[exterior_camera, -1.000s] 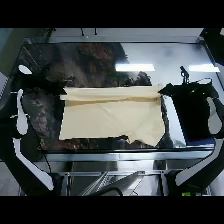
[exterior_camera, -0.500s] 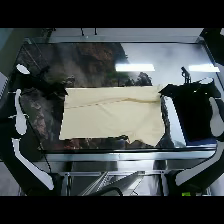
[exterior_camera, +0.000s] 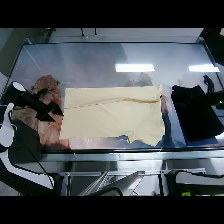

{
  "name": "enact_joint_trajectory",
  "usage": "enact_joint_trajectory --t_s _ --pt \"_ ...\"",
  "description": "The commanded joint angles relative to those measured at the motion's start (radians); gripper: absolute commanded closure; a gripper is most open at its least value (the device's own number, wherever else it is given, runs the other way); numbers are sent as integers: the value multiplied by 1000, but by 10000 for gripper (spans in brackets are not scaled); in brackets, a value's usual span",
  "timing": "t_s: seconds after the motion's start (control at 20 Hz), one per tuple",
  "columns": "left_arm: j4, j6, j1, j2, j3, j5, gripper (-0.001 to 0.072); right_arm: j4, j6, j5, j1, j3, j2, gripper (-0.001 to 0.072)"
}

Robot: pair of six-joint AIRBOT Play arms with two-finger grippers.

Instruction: Fold the shirts.

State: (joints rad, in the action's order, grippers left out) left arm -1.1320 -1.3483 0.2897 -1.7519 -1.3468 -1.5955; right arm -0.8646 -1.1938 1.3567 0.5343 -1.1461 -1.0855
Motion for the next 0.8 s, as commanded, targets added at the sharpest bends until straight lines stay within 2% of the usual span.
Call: enact_joint_trajectory --t_s 0.0,0.1,0.2,0.25,0.3,0.45,0.5,0.7,0.75 --pt "-16 50 8 61 223 97 3 -83 -168 16 66 220 184 89" --pt "-16 71 -6 61 276 113 3 -85 -213 33 66 328 258 91" --pt "-17 84 -27 61 298 138 4 -86 -213 34 64 432 316 91" --pt "-16 84 -35 61 297 142 90 -86 -211 29 63 476 335 92" --pt "-6 85 -45 61 293 138 244 -85 -201 30 63 520 352 91" --pt "78 112 -72 61 272 92 615 -81 -162 27 51 629 380 92" --pt "90 112 -84 61 264 79 697 -77 -139 16 46 660 381 92" --pt "88 109 -116 61 243 68 693 11 -73 -74 19 756 375 94" --pt "88 108 -119 61 244 68 693 47 -55 -94 7 771 370 144"
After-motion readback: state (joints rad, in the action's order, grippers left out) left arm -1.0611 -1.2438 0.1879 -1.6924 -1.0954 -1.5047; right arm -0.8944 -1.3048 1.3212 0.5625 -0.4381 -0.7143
